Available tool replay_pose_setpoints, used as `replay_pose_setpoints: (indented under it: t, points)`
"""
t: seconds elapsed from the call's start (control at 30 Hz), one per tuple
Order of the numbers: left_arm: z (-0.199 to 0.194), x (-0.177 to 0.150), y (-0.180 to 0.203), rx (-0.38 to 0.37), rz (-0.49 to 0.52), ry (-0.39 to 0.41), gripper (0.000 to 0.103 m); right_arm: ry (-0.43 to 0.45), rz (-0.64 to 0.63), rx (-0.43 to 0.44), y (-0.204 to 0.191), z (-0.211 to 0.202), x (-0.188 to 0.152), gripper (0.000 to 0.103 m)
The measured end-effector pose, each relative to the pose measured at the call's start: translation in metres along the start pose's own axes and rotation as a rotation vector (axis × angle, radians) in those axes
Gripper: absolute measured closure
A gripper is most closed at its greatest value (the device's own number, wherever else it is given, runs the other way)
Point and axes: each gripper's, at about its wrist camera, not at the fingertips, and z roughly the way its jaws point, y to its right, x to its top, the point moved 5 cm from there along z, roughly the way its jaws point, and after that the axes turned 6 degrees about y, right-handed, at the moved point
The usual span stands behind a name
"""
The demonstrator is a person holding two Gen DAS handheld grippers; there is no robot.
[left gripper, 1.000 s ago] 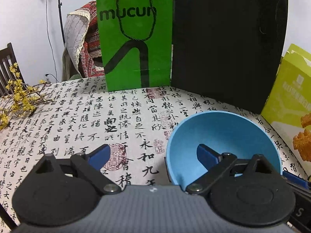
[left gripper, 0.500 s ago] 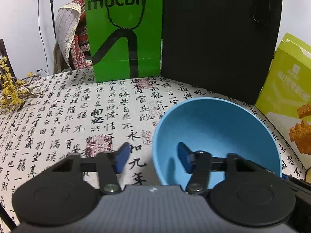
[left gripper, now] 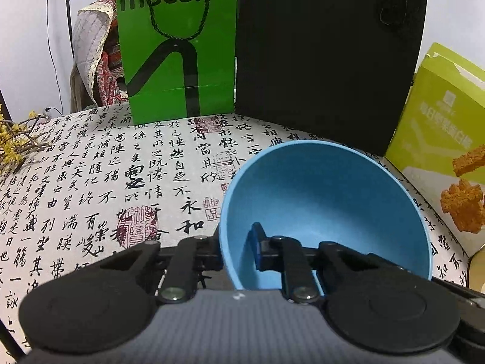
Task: Organize plates and bowls
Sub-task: 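Lift the blue bowl with both grippers off the tablecloth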
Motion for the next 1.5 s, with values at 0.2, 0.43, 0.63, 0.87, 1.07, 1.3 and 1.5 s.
replay_pose_setpoints:
  t: [0.2, 0.43, 0.63, 0.87, 1.07, 1.3, 1.5]
  points:
    - [-0.001, 0.000, -0.003, -0.007, -0.007, 0.000, 0.086, 0.002, 0.007, 0.002, 0.001, 0.000, 0.000, 0.094]
    - [-0.007, 0.002, -0.004, -0.010, -0.009, 0.016, 0.086, 0.015, 0.025, 0.017, 0.000, -0.008, 0.002, 0.093]
    - [-0.016, 0.008, -0.007, -0.017, -0.007, 0.036, 0.086, 0.035, 0.037, 0.037, -0.004, -0.017, 0.004, 0.093]
    - [-0.030, 0.014, -0.012, -0.026, -0.014, 0.059, 0.086, 0.060, 0.040, 0.063, -0.011, -0.029, 0.005, 0.093]
    - [-0.042, 0.017, -0.016, -0.039, -0.013, 0.085, 0.086, 0.083, 0.045, 0.083, -0.014, -0.040, 0.006, 0.093]
    - [-0.058, 0.019, -0.022, -0.046, -0.002, 0.118, 0.086, 0.108, 0.043, 0.111, -0.020, -0.053, 0.007, 0.093]
    - [-0.072, 0.017, -0.028, -0.051, 0.010, 0.134, 0.087, 0.121, 0.040, 0.128, -0.025, -0.061, 0.007, 0.094]
